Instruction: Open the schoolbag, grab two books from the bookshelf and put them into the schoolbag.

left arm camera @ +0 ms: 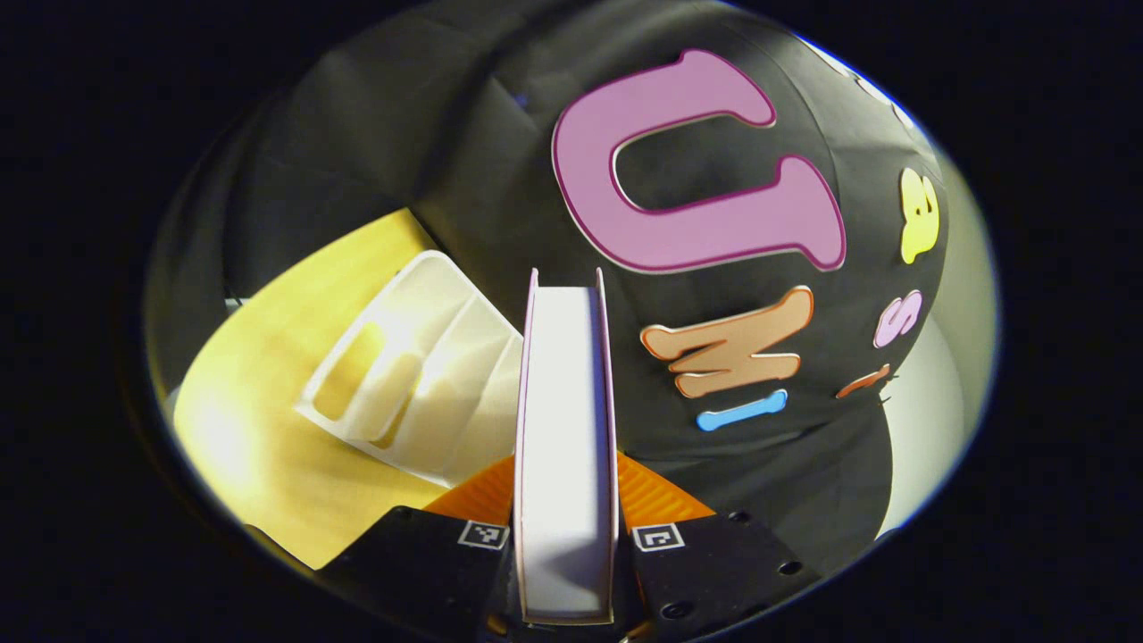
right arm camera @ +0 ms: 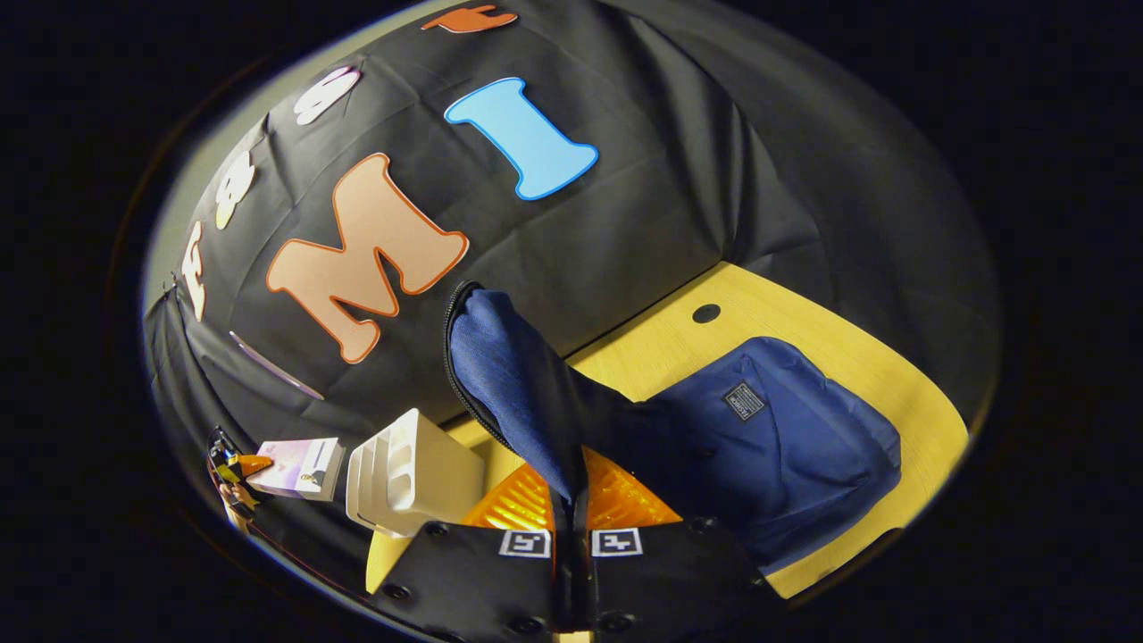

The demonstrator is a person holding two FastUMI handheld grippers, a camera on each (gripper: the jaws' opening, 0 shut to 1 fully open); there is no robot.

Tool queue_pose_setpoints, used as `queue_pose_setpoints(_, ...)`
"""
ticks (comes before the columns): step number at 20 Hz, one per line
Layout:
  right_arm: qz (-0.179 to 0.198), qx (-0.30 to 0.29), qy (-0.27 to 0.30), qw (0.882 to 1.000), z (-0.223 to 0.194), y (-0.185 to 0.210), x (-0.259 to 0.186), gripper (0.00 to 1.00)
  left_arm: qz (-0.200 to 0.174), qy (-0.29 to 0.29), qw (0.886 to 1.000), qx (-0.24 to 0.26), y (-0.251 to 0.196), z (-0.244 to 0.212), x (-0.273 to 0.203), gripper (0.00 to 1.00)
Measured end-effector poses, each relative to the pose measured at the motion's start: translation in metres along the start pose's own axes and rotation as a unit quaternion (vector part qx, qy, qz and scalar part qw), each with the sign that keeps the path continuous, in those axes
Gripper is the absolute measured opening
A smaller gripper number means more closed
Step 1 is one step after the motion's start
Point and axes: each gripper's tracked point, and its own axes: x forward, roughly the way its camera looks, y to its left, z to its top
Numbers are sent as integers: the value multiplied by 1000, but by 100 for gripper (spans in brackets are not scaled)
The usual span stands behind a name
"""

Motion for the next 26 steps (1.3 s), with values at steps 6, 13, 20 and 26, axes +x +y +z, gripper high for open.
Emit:
queue_pose_setpoints(6, 2, 0, -1, 1000, 2, 1, -2, 3, -50, 38, 997, -34, -28, -57, 50, 35)
queue_pose_setpoints(13, 2, 4, -4, 1000, 2, -1, -2, 3, -74, 111, 990, -47, -53, -138, 116, 36)
queue_pose_setpoints(20, 1, 1, -2, 1000, 1, 0, -2, 3, -59, 173, 983, -30, -60, -219, 177, 35)
queue_pose_setpoints(26, 2, 1, -2, 1000, 1, 0, -2, 3, -40, 212, 976, -31, -57, -278, 222, 35)
